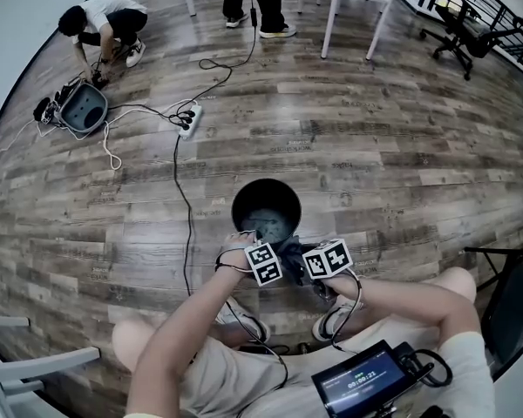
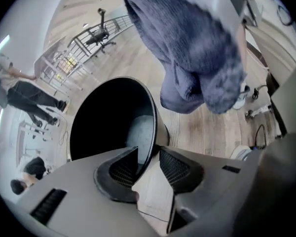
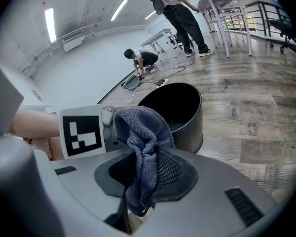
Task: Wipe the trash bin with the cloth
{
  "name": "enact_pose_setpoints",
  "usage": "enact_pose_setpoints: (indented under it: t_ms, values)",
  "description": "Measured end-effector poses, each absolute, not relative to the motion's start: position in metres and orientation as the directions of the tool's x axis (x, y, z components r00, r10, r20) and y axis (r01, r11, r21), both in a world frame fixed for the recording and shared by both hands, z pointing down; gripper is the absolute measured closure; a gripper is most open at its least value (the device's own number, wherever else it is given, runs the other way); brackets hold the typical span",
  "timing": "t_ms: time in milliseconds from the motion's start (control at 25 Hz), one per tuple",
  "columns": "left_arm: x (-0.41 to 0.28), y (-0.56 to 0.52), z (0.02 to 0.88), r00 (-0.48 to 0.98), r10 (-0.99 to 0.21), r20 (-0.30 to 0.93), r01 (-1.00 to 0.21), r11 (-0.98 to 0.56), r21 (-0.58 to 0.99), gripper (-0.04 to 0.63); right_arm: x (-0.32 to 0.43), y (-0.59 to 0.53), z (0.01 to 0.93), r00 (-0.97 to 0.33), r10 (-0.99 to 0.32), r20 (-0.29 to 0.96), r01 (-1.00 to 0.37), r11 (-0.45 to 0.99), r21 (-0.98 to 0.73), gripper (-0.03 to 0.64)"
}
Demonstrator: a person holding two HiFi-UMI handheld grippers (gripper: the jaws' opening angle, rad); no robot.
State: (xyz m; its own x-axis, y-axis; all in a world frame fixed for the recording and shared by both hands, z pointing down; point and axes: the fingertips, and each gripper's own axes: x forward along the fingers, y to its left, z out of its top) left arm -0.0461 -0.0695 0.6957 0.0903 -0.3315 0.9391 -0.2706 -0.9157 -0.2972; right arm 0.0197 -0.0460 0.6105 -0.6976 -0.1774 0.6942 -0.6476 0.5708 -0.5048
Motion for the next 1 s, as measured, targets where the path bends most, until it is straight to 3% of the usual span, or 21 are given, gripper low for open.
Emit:
enact_pose_setpoints:
  t_ms: [160,400,1000]
  values:
    - [-0.04,-0.069,0.69,0.157,-0.311,0.937,-0.34,-0.908,-0.245,0.453,0.019,-0.052,0.625,-0.672,-0.181,0.719,-0.658,0.59,-0.467,0.537]
    - [-0.035,-0.065,0.684,0.246,-0.324,0.914,-0.256,-0.931,-0.261,0.462,0.017,-0.048,0.659,-0.645,-0.132,0.753,-0.668,0.576,-0.471,0.537]
    - [-0.039,-0.063,0.688,0.239,-0.354,0.904,-0.137,-0.934,-0.33,0.462,-0.005,-0.071,0.722,-0.618,-0.139,0.774,-0.712,0.517,-0.475,0.537]
